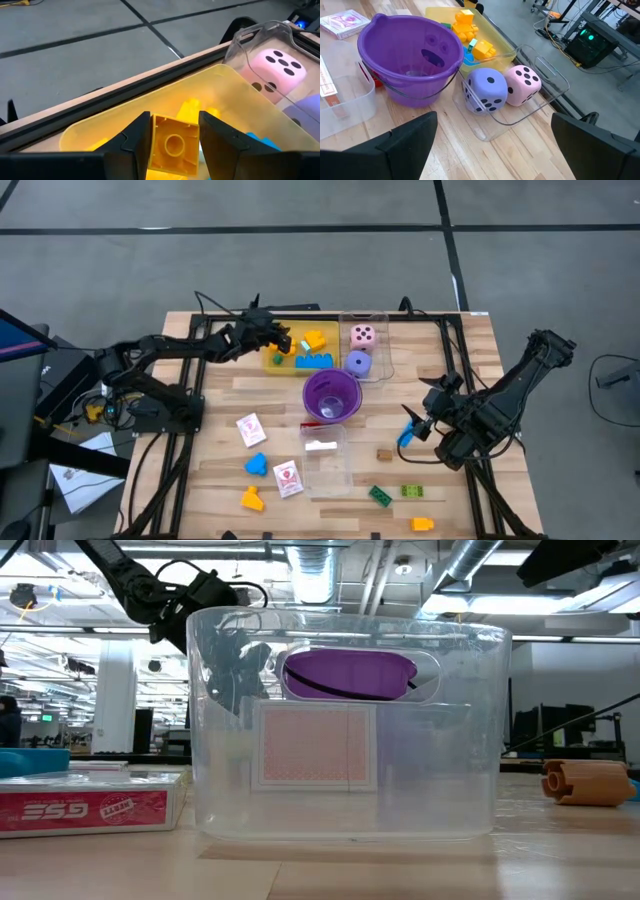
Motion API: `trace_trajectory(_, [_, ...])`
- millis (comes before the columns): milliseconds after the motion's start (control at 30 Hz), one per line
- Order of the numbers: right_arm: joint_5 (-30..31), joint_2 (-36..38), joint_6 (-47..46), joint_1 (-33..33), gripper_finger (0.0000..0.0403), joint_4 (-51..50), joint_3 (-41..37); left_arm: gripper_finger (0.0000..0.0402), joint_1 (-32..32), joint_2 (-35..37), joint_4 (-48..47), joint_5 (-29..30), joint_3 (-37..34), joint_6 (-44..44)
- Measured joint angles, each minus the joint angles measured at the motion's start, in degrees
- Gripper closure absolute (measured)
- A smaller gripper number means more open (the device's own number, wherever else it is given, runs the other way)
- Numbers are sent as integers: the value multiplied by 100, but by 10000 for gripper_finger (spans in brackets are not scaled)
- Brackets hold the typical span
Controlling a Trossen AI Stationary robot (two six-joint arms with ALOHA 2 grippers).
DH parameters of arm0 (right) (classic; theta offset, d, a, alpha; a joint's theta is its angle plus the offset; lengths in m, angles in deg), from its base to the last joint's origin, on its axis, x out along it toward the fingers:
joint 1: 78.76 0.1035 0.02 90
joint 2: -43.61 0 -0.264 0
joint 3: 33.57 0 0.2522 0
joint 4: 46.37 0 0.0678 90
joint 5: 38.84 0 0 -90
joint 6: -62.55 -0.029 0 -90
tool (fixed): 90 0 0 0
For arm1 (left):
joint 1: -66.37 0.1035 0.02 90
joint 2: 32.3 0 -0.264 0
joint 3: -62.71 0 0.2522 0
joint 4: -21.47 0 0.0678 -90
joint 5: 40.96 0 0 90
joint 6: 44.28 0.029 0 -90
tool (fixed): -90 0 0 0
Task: Pick & Place Toys
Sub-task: Put the yellow game piece into the yellow bin
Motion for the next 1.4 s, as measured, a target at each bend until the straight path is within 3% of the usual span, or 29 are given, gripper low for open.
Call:
trace_trajectory(367, [-2, 0, 2, -73, 19, 17, 0, 268, -7, -30, 213, 67, -8, -14])
trace_trajectory(633, [-2, -2, 17, -71, 19, 19, 0, 268, 172, -739, 847, 75, 12, 2])
trace_trajectory(933, [-4, -2, 17, -71, 19, 39, 0, 266, 187, -1183, 845, 67, 152, -1])
trace_trajectory(1400, [-15, -2, 17, -71, 19, 36, 1, 265, 255, -1240, 729, 191, 154, 21])
